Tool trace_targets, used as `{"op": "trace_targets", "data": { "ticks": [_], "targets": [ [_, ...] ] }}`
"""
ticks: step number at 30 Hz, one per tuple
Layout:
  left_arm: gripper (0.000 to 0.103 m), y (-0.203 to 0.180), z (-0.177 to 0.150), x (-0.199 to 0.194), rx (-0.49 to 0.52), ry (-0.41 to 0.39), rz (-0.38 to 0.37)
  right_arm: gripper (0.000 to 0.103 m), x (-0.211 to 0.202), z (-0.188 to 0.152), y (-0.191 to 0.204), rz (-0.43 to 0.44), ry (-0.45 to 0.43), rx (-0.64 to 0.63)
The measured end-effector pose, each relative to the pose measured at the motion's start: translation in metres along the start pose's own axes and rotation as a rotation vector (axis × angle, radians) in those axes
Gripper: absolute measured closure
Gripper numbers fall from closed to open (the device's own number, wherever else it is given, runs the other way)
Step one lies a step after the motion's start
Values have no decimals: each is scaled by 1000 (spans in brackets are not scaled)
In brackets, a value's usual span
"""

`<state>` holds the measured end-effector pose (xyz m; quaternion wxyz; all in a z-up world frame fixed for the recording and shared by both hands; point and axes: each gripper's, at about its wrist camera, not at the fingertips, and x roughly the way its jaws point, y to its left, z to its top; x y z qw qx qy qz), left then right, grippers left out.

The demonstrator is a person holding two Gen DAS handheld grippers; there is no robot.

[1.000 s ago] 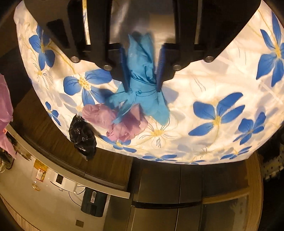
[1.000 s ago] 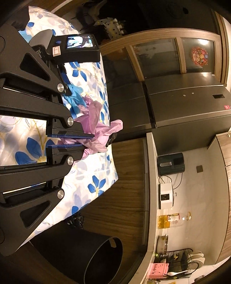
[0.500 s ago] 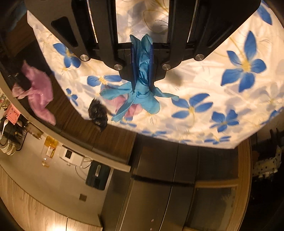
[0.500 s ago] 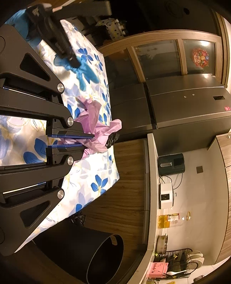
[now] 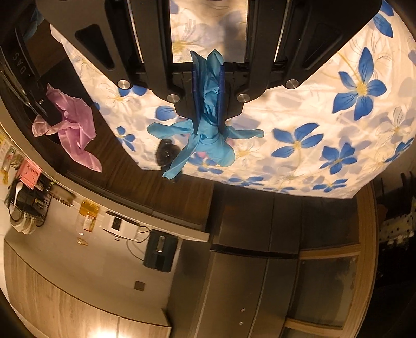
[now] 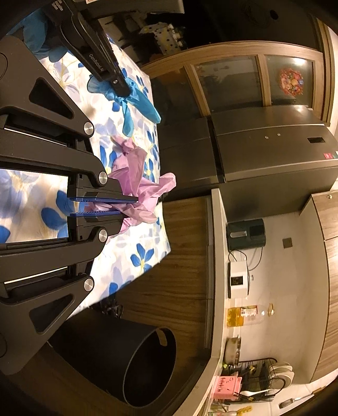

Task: Collect trash
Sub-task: 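Lift the pink and blue gloves and carry both tools over the black bin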

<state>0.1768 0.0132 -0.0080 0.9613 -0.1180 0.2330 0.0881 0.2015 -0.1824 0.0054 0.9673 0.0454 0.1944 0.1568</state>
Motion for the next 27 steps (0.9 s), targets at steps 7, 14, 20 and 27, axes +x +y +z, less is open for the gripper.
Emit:
{"op": "trace_targets", "data": {
  "ticks": [7,14,20,27],
  "targets": [
    [92,-35,6,0,48,-15,-53,98,-10,6,-21,-44,-30,20],
    [92,-72,10,4,105,-28,-112,98,-21,12,-50,-99,-60,46],
    [92,-110,13,6,154,-41,-170,98,-29,18,-78,-152,-87,67],
    [92,-160,17,10,221,-57,-243,98,-39,23,-113,-221,-113,86]
  ]
}}
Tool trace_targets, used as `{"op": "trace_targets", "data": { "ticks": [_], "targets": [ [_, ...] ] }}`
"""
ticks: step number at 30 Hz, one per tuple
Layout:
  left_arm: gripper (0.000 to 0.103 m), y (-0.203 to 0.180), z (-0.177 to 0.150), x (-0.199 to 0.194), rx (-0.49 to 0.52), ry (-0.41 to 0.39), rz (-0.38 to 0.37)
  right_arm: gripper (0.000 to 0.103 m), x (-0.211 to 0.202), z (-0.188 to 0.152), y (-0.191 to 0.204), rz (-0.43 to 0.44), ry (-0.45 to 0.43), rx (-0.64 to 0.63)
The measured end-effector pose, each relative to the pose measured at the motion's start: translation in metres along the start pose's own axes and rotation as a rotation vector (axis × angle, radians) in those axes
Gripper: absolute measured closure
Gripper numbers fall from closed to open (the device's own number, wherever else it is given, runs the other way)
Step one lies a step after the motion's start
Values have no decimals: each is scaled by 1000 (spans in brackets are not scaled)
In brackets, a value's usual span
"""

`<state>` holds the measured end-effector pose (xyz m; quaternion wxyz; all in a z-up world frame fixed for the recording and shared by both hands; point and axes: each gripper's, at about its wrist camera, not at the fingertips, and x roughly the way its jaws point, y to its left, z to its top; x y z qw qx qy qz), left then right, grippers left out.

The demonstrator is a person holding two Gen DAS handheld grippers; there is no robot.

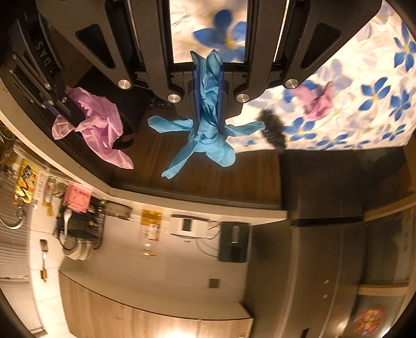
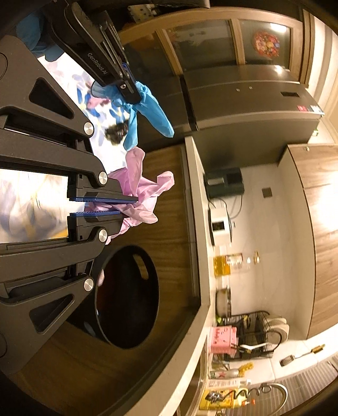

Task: Collect trash
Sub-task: 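Lift the pink and blue gloves and carry both tools over the black bin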

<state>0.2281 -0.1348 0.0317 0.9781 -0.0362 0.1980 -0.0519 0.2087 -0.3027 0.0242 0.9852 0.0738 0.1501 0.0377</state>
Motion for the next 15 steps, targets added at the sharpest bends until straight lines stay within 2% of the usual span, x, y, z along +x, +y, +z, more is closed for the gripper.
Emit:
{"op": "trace_targets", "data": {
  "ticks": [15],
  "targets": [
    [93,-84,23,36,91,-15,-140,98,3,17,-69,-142,-35,23]
  ]
}}
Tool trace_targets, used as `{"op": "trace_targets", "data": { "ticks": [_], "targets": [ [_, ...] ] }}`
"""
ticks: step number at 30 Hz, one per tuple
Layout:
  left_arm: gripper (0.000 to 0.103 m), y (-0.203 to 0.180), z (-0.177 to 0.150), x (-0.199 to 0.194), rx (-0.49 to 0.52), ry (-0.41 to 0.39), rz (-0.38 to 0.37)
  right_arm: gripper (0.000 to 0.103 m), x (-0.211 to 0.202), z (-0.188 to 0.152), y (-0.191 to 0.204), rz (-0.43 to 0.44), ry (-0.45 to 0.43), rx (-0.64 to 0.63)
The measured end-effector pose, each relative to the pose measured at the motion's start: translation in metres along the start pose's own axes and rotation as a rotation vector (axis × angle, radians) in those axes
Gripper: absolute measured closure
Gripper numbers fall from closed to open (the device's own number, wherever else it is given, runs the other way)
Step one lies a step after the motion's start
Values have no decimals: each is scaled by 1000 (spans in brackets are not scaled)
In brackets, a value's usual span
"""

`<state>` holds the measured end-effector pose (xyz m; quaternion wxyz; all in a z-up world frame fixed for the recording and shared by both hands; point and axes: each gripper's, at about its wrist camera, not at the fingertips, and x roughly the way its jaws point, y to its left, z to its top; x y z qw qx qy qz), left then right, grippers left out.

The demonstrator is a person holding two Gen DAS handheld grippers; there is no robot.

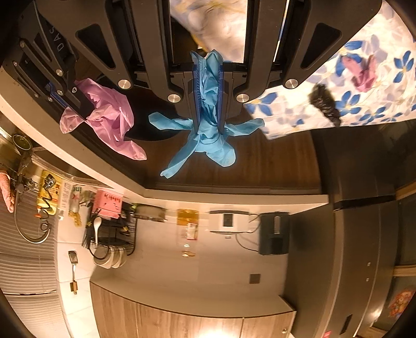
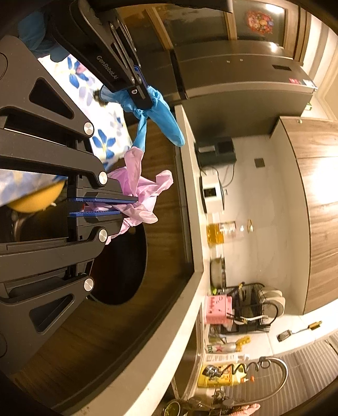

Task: Collect trash
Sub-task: 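Lift the pink and blue gloves and carry both tools over the black bin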

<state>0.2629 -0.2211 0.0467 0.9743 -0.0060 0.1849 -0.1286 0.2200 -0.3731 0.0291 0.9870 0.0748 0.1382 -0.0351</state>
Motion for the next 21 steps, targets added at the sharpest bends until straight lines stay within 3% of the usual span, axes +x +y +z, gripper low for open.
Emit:
{"op": "trace_targets", "data": {
  "ticks": [21],
  "targets": [
    [93,-66,8,61,73,36,-113,98,25,19,-61,-102,-25,40]
  ]
}}
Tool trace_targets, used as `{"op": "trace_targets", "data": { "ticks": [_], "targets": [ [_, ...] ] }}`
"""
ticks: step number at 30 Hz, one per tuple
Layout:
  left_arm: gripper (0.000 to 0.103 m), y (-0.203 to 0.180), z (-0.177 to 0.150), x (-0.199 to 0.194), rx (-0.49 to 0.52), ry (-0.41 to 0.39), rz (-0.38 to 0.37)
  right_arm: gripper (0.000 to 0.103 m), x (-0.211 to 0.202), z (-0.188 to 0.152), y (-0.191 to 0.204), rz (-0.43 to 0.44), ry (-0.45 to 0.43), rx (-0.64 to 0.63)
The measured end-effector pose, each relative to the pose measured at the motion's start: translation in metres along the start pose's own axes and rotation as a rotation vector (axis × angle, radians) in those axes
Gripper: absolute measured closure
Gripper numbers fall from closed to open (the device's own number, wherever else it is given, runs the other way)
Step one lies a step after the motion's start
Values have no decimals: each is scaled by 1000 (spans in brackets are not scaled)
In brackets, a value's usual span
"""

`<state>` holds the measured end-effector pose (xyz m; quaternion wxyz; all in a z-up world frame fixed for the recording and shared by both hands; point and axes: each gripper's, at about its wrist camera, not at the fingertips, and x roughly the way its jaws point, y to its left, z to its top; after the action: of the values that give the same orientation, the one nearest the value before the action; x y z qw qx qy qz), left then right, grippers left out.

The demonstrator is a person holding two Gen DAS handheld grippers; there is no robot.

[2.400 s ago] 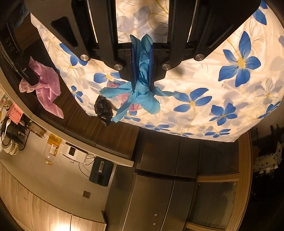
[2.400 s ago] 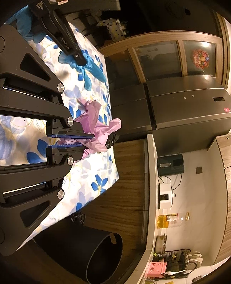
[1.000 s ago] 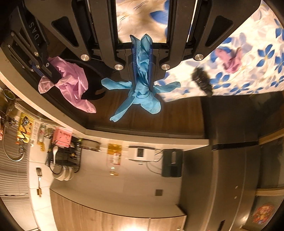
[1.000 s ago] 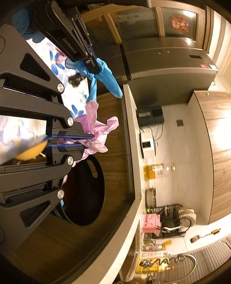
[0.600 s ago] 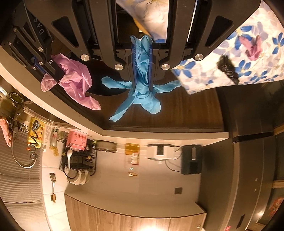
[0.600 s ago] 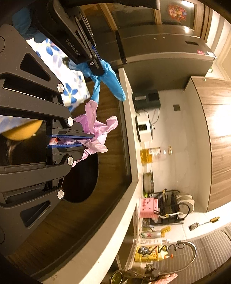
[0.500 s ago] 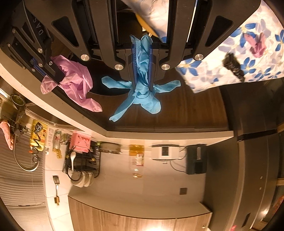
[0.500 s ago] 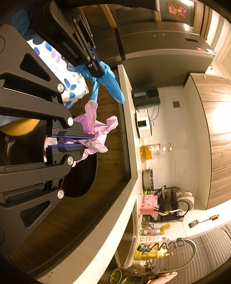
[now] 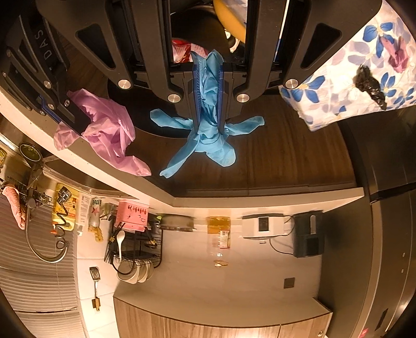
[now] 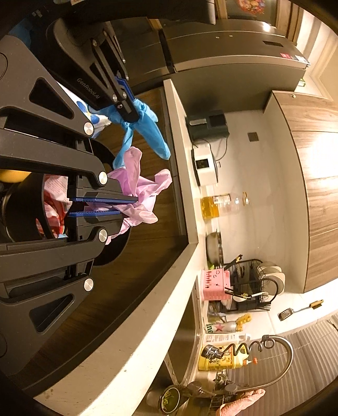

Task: Collect trash
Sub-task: 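Lift the pink and blue gloves and carry both tools over the black bin, then open both tools to drop the gloves into the bin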

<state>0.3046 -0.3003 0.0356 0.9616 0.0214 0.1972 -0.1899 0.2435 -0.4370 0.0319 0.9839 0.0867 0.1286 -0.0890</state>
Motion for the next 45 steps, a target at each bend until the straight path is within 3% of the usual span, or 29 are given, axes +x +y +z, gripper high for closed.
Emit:
{"op": "trace_targets", "data": {
  "ticks": [15,19,20,27,40,45],
  "targets": [
    [88,-8,-4,26,32,19,-68,97,26,5,-11,24,21,30],
    [66,-5,-7,31,36,29,-63,78,38,2,-14,22,50,35],
    [65,-3,-8,32,32,30,-61,74,40,0,-15,21,55,38],
    [44,15,-13,30,-2,31,-13,66,44,-6,-18,-3,73,53],
    [17,41,-27,-2,-35,16,61,31,26,-9,-6,-18,62,36],
    [9,56,-33,-22,-65,-9,113,24,12,-12,4,-25,41,31]
  ]
}}
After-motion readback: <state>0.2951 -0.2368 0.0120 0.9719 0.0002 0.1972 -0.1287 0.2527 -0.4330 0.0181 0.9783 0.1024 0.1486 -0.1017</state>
